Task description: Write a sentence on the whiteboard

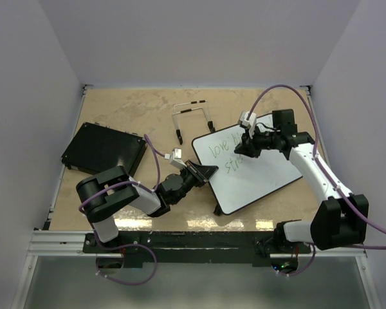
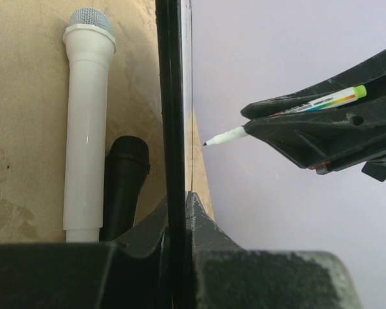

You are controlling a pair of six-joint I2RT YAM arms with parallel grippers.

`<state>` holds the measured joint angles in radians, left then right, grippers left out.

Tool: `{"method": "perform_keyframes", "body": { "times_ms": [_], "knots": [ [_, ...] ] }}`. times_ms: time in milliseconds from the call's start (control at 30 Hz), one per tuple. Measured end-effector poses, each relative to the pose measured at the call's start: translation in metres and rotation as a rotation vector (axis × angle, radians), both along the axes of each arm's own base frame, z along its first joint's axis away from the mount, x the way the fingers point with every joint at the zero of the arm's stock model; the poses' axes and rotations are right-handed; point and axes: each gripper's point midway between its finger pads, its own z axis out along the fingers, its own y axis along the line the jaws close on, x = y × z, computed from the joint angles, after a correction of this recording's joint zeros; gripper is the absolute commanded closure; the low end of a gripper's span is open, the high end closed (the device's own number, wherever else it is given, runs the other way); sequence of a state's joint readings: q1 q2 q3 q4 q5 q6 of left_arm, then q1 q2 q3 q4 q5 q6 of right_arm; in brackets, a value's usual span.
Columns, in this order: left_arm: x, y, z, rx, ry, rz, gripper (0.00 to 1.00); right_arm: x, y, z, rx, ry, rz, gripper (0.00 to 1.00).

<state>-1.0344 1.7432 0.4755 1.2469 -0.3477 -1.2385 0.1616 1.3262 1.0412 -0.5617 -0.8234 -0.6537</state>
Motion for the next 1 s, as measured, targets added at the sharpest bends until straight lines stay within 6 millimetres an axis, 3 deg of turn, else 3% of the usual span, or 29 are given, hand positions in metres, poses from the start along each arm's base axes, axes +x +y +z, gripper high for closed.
{"method": "perform_keyframes", "body": {
  "times_ms": [400, 1000],
  "knots": [
    [0.000, 0.000, 0.000, 0.000, -0.001, 0.000, 1.00, 0.010, -0.033, 0.020, 0.028, -0.052, -0.093, 1.00],
    [0.000, 0.000, 0.000, 0.000, -0.001, -0.001, 1.00, 0.006, -0.031, 0.018, 0.066, -0.045, -0.076, 1.00]
  ]
}}
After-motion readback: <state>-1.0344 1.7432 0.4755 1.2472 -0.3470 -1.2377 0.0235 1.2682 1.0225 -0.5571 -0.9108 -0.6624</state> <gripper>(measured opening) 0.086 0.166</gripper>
